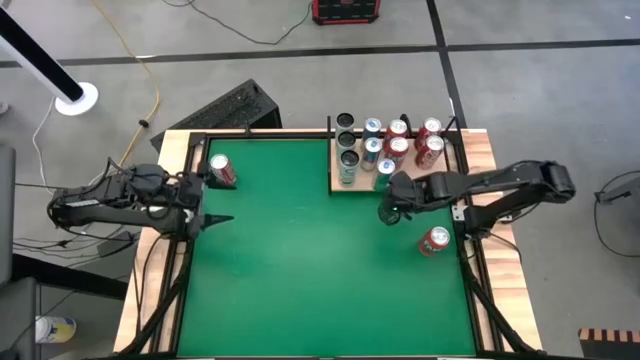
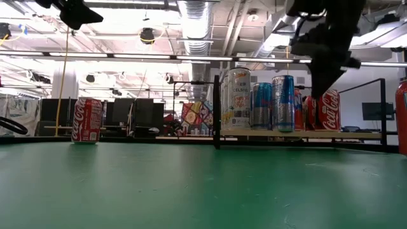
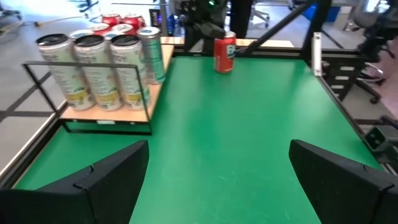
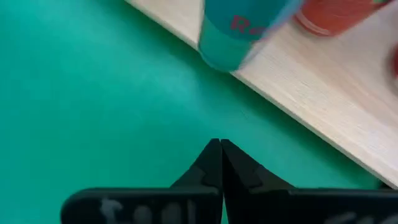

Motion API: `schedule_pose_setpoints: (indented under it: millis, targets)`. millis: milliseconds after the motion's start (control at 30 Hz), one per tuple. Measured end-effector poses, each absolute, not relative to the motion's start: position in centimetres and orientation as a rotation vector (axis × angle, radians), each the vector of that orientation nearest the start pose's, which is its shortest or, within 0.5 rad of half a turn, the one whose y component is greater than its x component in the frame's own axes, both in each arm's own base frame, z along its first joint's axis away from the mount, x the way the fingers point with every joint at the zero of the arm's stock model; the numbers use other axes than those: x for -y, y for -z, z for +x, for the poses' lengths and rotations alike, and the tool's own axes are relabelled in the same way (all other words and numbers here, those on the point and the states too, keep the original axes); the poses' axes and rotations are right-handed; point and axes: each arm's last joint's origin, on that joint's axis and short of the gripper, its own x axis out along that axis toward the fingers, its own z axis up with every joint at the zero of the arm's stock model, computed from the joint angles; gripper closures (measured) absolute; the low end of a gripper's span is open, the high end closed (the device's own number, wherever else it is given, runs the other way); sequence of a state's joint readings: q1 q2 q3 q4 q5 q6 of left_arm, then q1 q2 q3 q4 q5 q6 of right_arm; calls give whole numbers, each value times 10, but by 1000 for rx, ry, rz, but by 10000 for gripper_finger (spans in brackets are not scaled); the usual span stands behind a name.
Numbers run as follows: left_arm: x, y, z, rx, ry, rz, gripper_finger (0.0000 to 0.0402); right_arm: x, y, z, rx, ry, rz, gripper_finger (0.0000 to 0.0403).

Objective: Sort soda cans
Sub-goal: Put the blue soda can on the shelf align with the other blue soda cans

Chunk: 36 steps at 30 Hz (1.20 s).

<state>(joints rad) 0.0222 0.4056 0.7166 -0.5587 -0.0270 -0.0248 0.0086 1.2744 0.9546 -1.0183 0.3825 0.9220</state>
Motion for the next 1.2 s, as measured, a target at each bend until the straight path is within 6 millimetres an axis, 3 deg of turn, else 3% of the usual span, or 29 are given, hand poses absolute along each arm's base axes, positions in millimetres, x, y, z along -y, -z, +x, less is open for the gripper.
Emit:
schedule_pose_setpoints:
  millis: [333, 633, 1200]
  targets:
    - [-4, -316, 86, -250, -86, -28, 29, 36, -211, 205, -841, 986, 508, 387]
    - [-4, -315, 86, -258, -86, -30, 29, 60, -206, 213, -686, 935, 559, 387]
    - [-4, -314, 85, -265, -85, -22, 29, 45, -210, 223, -611, 847, 610, 385]
